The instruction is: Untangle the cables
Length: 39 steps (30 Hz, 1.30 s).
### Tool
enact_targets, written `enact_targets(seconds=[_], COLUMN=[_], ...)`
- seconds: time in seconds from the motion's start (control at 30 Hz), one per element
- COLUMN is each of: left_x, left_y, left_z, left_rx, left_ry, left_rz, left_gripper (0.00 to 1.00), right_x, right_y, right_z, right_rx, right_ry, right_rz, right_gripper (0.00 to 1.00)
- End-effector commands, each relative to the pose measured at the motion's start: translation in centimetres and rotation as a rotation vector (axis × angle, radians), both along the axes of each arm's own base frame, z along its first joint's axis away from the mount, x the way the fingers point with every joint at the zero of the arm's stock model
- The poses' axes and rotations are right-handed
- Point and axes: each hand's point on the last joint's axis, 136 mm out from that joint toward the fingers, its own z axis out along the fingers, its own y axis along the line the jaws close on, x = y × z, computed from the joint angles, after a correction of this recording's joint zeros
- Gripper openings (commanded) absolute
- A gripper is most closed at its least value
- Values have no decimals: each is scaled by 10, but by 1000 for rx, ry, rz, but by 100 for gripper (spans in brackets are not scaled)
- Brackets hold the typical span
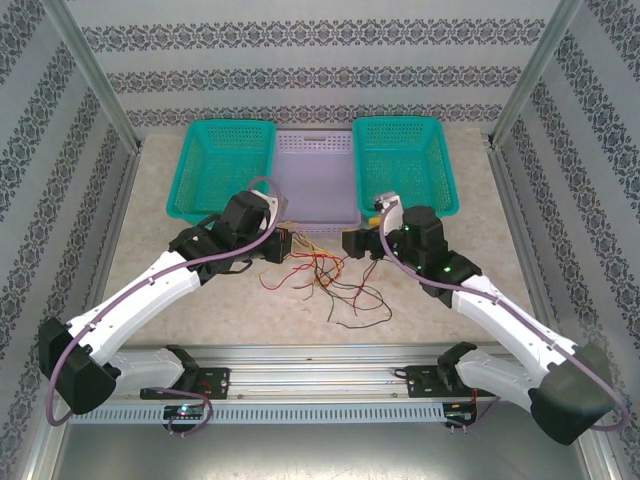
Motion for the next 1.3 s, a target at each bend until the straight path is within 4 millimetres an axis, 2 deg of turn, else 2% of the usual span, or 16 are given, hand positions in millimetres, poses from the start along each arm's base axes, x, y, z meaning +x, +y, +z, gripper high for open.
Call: enact_targets(seconds=[0.0, 0.23, 0.43, 0.63, 0.77, 0.93, 1.1, 1.27], left_x=[4, 3, 0, -3, -4, -6, -7, -8], left_y=[-12, -17, -16, -16, -16, -18, -15, -11], left_z=[31, 37, 36, 35, 39, 43, 42, 37], left_rx=[-56, -89, -103, -117, -129, -151, -141, -124], left_ry=[-83, -85, -80, -80, -85, -92, -96, -96], left_rz=[-40, -46, -46, -47, -49, -57, -54, -50], left_gripper=[0, 0, 0, 0, 0, 0, 0, 0], right_x=[-7, -14, -13, -13, -12, -13, -9, -8], right_y=[23, 48, 52, 51, 57, 61, 54, 42], right_z=[-2, -32, -49, -52, -56, -59, -54, -44], right_rx=[-32, -149, -169, -172, -159, -154, -164, -163], right_ry=[-60, -65, -36, -40, -23, -15, -47, -86], right_rz=[108, 179, 182, 181, 199, 216, 176, 131], right_gripper=[88, 87, 81, 62, 68, 67, 37, 18])
